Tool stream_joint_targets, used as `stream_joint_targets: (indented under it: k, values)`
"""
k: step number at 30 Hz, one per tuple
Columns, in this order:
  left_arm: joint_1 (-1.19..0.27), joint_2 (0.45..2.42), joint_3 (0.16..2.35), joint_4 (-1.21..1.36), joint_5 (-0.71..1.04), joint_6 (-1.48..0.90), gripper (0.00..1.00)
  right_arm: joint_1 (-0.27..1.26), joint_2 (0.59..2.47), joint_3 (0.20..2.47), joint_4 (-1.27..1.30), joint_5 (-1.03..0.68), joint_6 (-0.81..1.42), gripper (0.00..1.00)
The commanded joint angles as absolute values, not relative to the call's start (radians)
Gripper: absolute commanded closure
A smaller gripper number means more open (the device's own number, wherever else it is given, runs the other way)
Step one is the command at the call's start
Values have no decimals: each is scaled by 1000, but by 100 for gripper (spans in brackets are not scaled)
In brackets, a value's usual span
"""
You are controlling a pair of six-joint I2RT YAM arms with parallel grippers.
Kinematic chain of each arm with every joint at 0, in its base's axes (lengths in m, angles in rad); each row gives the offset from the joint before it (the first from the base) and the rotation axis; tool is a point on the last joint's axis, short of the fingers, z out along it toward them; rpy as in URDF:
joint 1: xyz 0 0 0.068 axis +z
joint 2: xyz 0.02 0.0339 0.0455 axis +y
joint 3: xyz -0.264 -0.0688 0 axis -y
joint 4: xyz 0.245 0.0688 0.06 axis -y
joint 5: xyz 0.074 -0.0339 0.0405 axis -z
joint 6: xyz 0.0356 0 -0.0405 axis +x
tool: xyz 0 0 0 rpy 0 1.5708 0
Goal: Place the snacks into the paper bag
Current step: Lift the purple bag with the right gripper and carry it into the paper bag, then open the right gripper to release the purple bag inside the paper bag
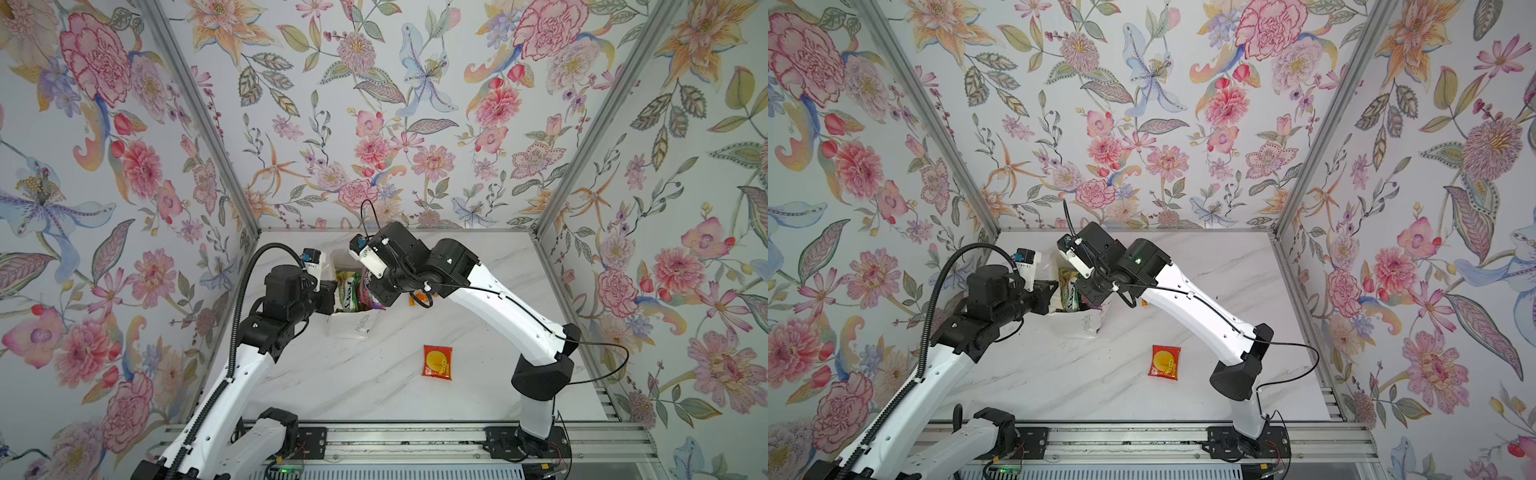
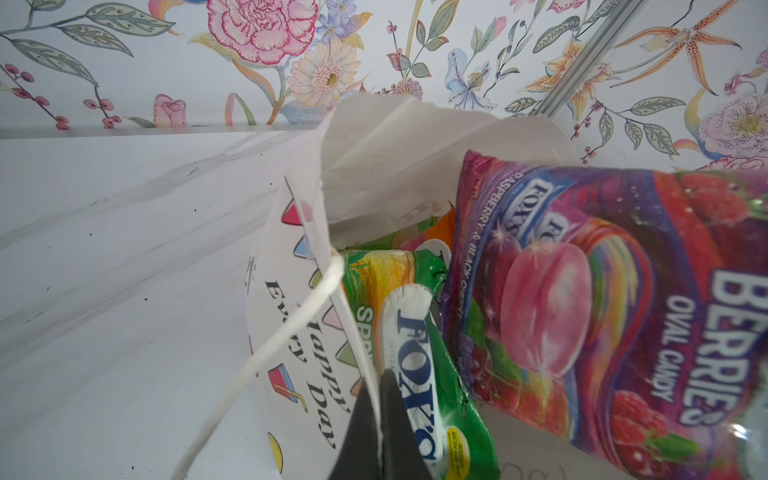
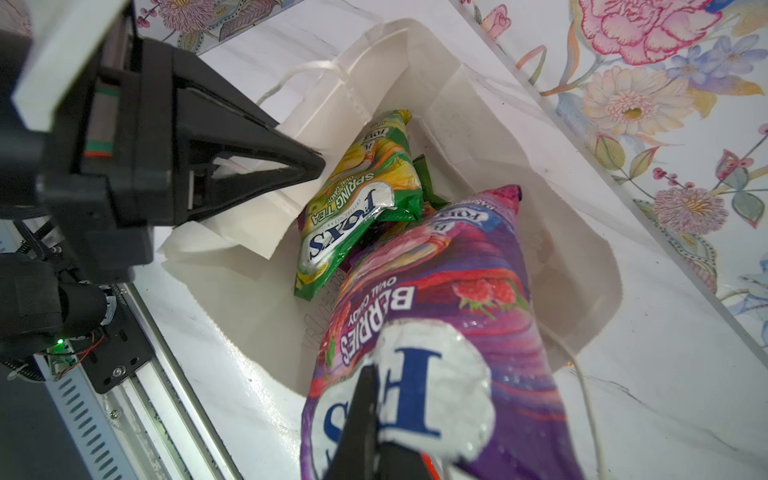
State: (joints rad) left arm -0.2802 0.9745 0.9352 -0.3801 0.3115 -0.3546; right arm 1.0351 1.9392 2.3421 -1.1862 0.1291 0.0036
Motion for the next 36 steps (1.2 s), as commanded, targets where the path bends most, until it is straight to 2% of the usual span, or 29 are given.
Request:
stream_joint_targets:
  k: [1, 18, 21, 29, 36]
  values:
    - [-270, 938, 993, -259, 354, -330, 100, 1019, 1964, 2401, -1175, 86, -6, 100]
    - [-271, 940, 980, -253, 342, -331, 100, 996, 2138, 2512, -1175, 82, 71, 98]
    - [-270, 942, 983, -258, 331, -333, 100, 995, 2155, 2524, -1175, 105, 85, 90]
    - [-271, 944, 980, -263, 307, -341, 100, 1014, 2163, 2559, -1175, 166, 91, 59]
    - [-271, 969, 990, -273, 301, -342, 100, 1042, 2083, 2541, -1175, 262, 113, 38]
